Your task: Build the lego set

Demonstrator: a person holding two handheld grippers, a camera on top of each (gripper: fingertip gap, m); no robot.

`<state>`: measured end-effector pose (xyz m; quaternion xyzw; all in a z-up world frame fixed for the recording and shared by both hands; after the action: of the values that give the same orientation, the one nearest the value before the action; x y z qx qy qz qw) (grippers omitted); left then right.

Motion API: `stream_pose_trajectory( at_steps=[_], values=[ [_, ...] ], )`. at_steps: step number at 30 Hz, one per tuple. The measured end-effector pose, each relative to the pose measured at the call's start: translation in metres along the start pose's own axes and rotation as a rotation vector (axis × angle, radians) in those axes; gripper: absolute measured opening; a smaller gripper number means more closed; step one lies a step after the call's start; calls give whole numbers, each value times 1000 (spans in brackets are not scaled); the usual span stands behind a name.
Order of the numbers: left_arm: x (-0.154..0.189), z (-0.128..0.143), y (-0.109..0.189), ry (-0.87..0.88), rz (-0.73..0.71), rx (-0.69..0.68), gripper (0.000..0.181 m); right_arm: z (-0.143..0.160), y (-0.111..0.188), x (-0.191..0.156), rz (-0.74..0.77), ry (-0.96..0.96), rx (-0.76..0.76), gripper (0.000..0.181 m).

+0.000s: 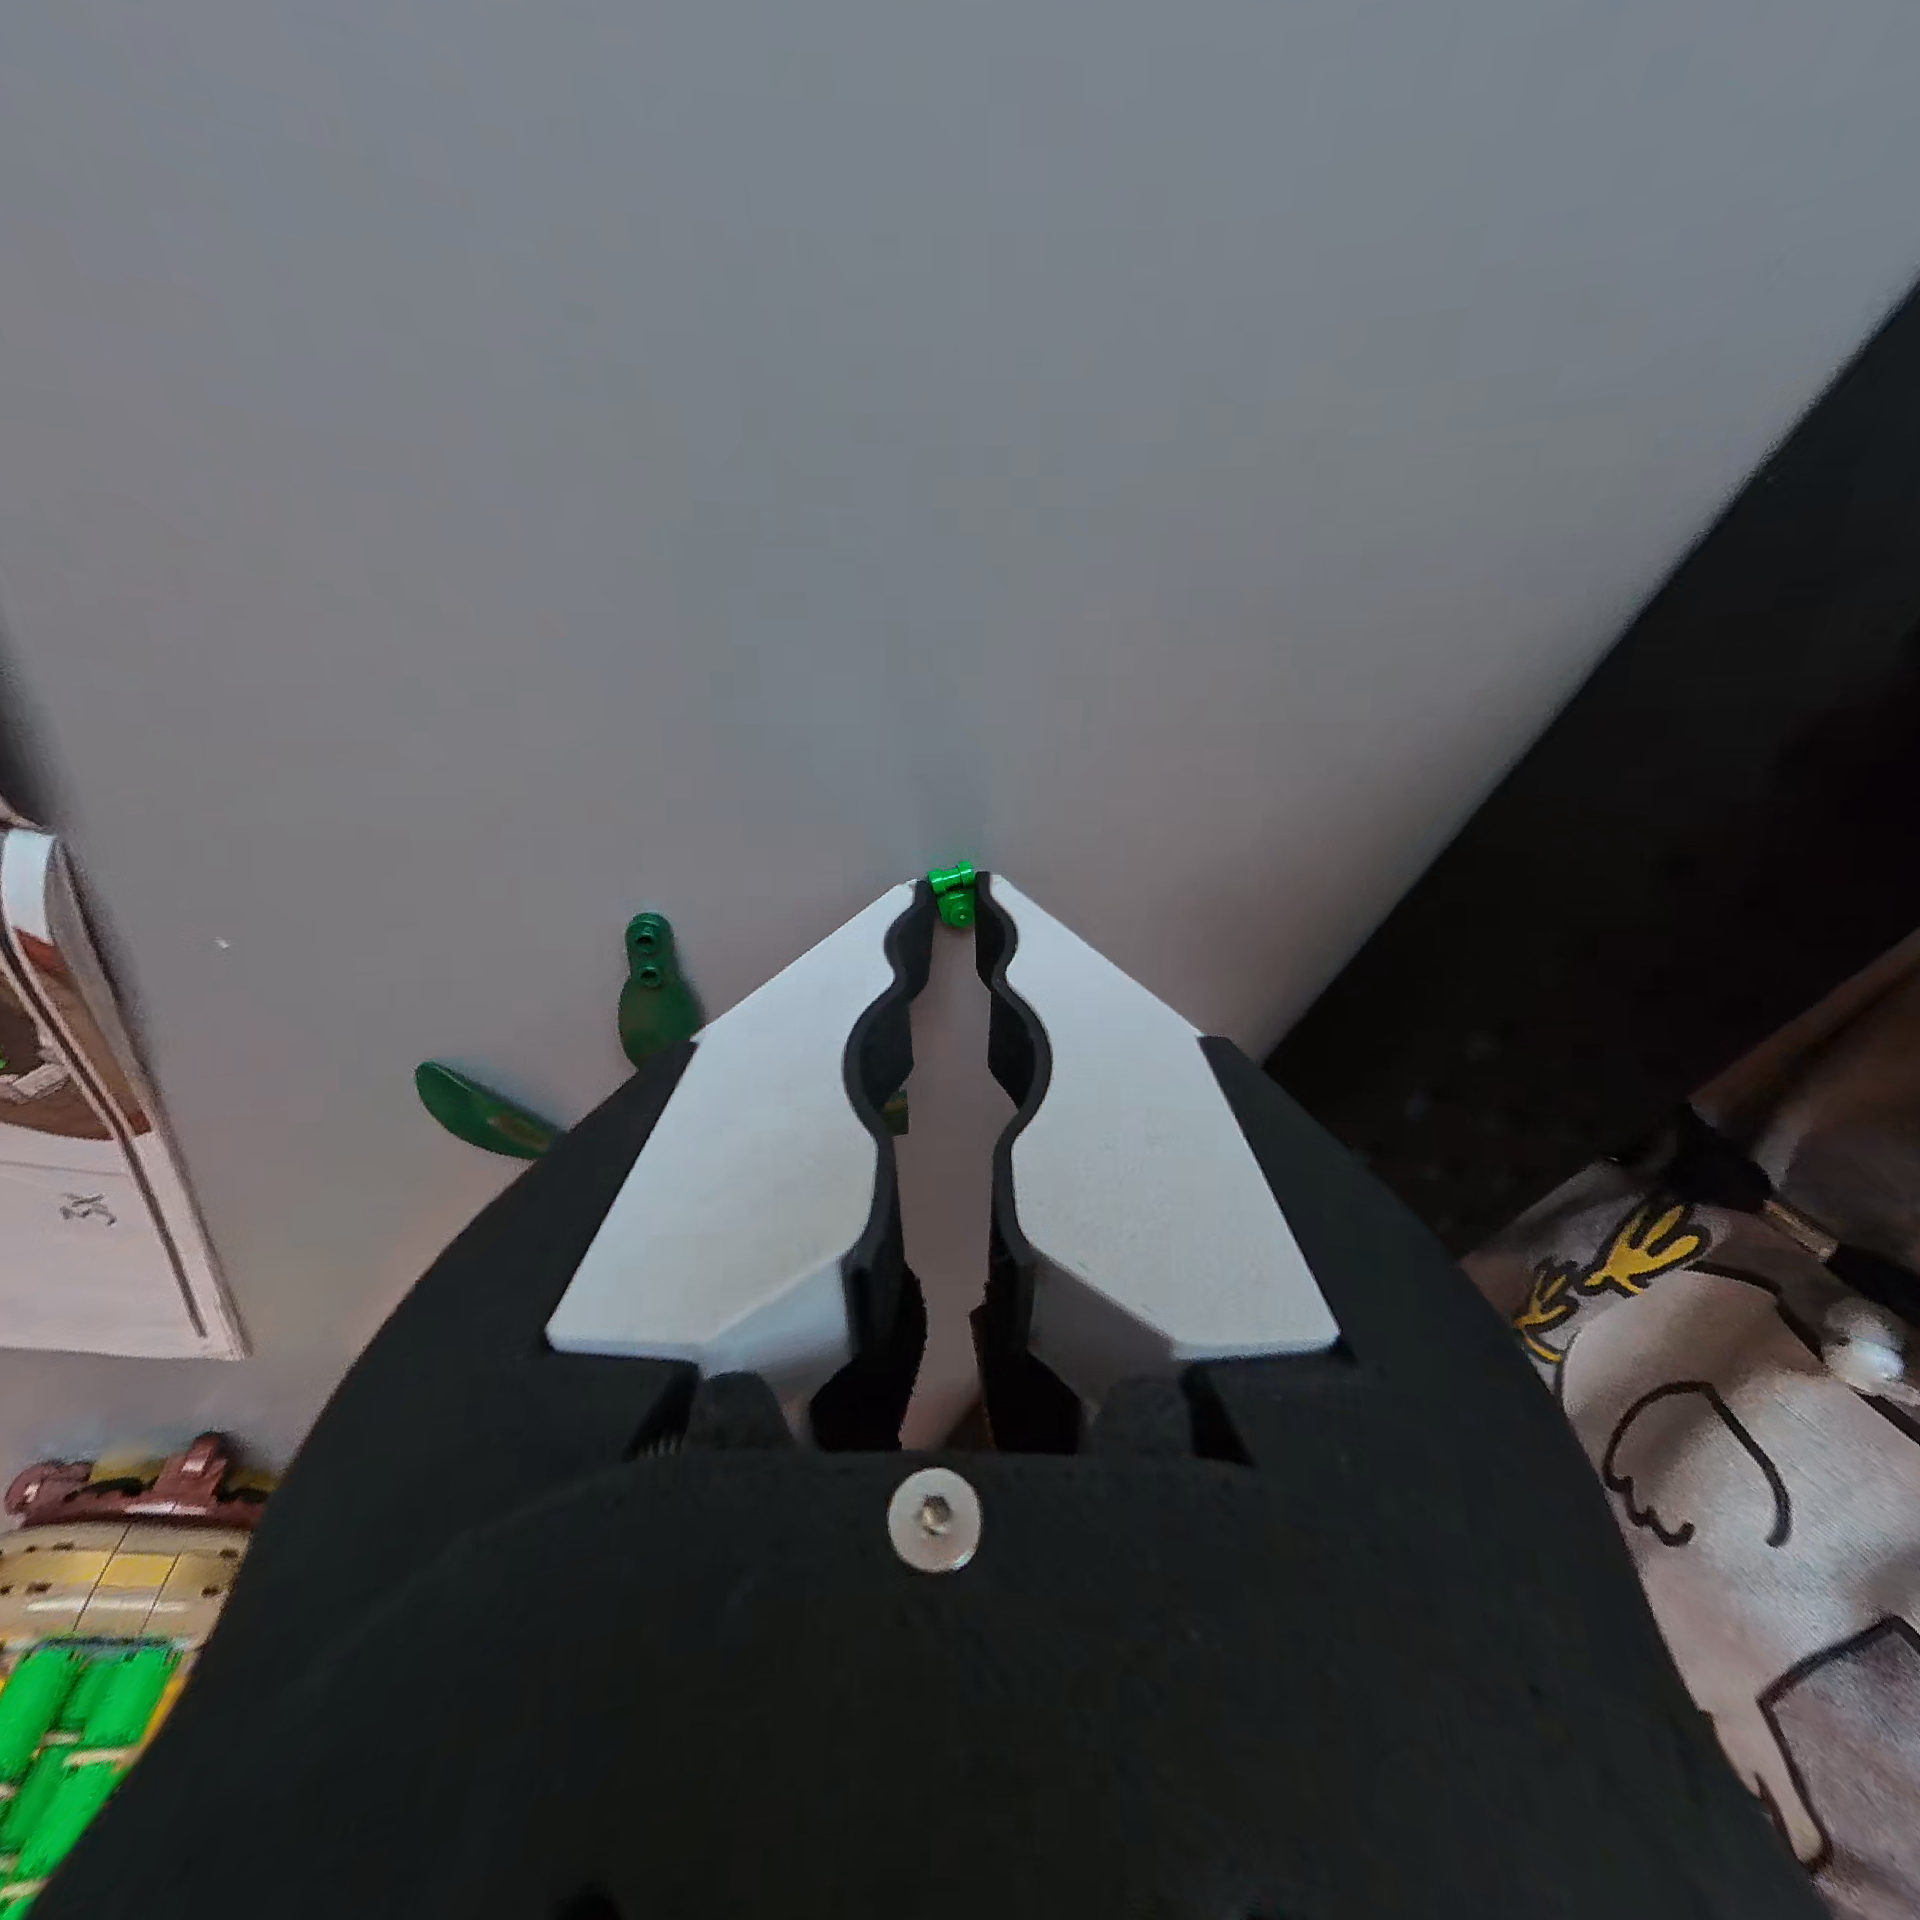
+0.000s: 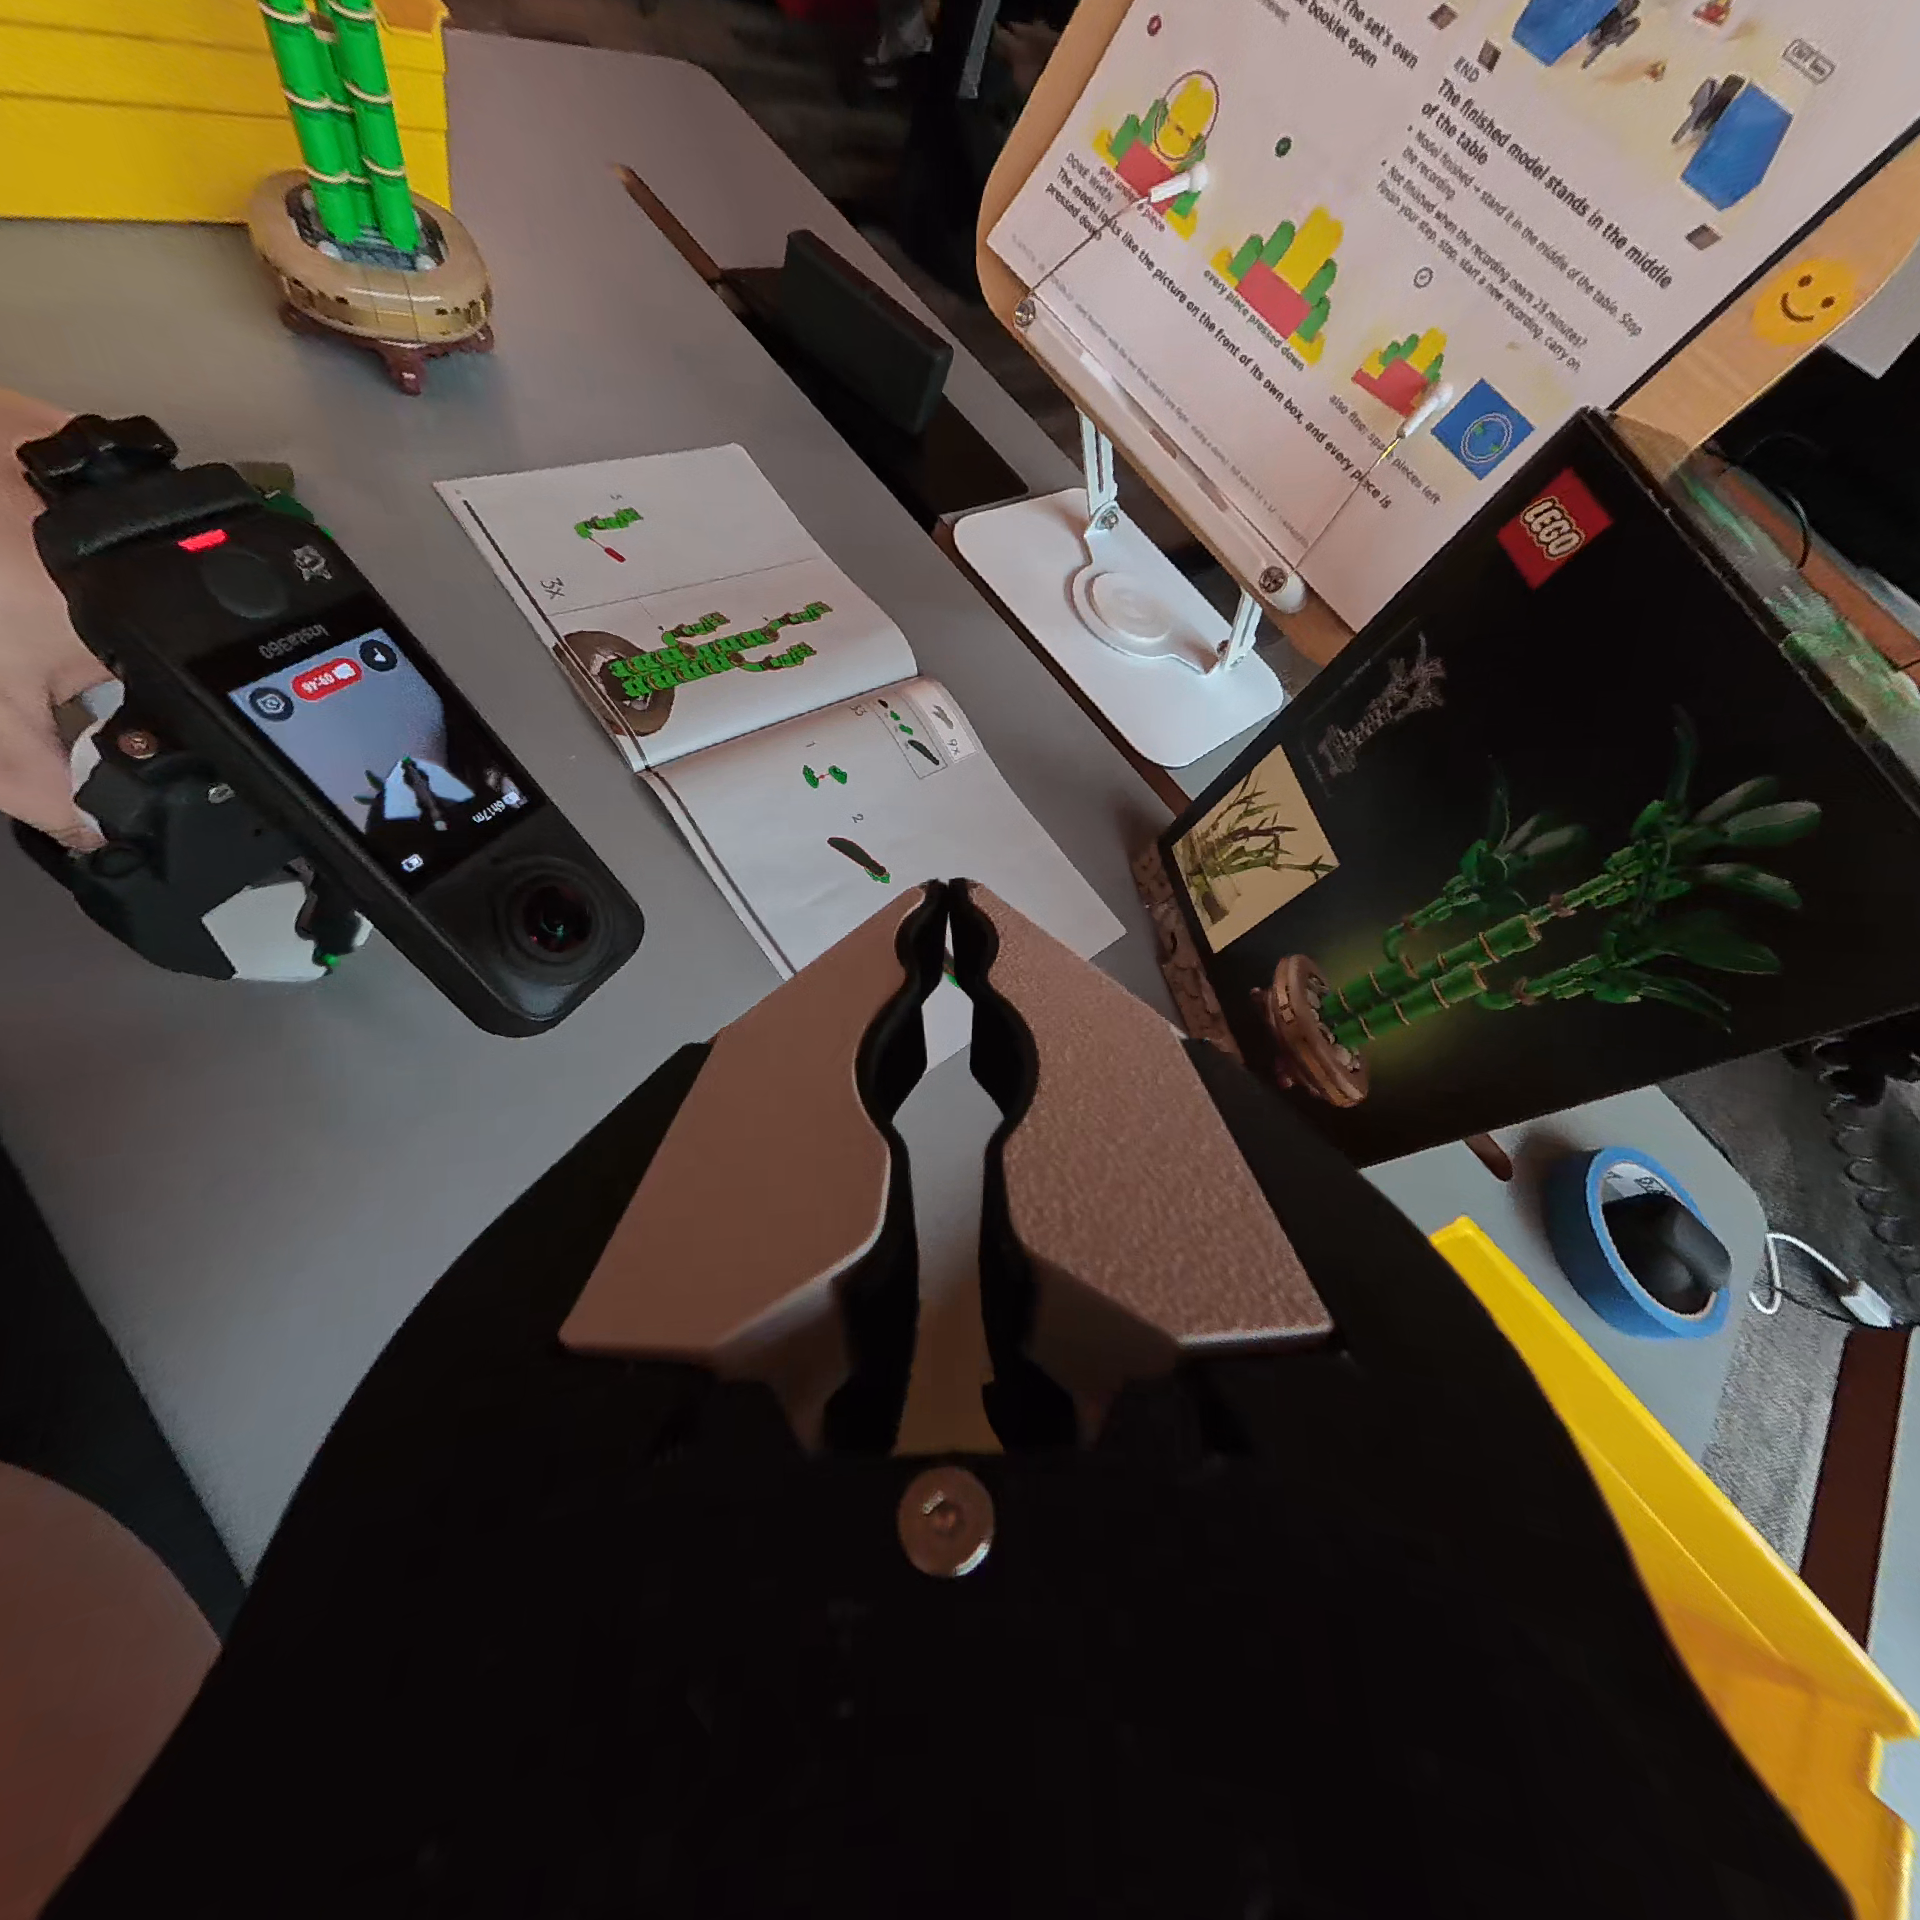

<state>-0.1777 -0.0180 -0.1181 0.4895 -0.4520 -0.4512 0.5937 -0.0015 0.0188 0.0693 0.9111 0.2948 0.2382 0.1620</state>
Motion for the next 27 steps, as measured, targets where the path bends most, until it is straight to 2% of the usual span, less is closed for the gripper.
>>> stream_pose_trajectory(
  at_steps=[4,6,9,10,12,13,15,17,19,20,22,23,27],
  values=[
    [0,-1,0,35,-74,-3,9,15,4,7,-7,-45,-4,0],
    [-2,3,4,74,-123,34,42,20,10,10,-4,-67,23,0],
    [-12,13,25,152,-179,206,58,22,19,13,4,-80,70,0],
    [-15,23,32,187,-188,269,54,22,22,13,7,-76,84,0],
    [-25,48,41,274,-199,371,30,22,27,14,11,-73,111,0],
    [-31,62,42,320,-205,399,25,21,28,14,10,-73,123,0],
    [-39,89,35,399,-196,428,25,21,31,14,13,-72,139,0],
    [-38,104,23,451,-121,478,31,22,32,14,15,-74,137,0],
    [-33,108,16,474,-49,582,54,24,32,15,22,-77,126,0],
    [-33,109,14,465,-40,640,57,25,33,15,27,-78,120,0],
    [-33,114,9,415,-60,711,47,24,35,15,41,-76,111,0],
    [-36,120,7,405,-103,723,48,23,36,15,55,-69,109,0],
    [-45,136,12,352,-265,817,32,7,43,17,129,-21,132,0]
  ],
)
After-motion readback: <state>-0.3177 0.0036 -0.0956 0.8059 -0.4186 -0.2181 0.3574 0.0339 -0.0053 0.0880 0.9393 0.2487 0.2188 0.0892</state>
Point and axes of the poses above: each gripper's, where its closed fingertips meet, y back along the fingers, z out of its underside, x = y × z across the jaws, the point moved 5 cm from there along y, back along the fingers, and after that the axes turned 2 degrees about x, right-handed, at the moved point
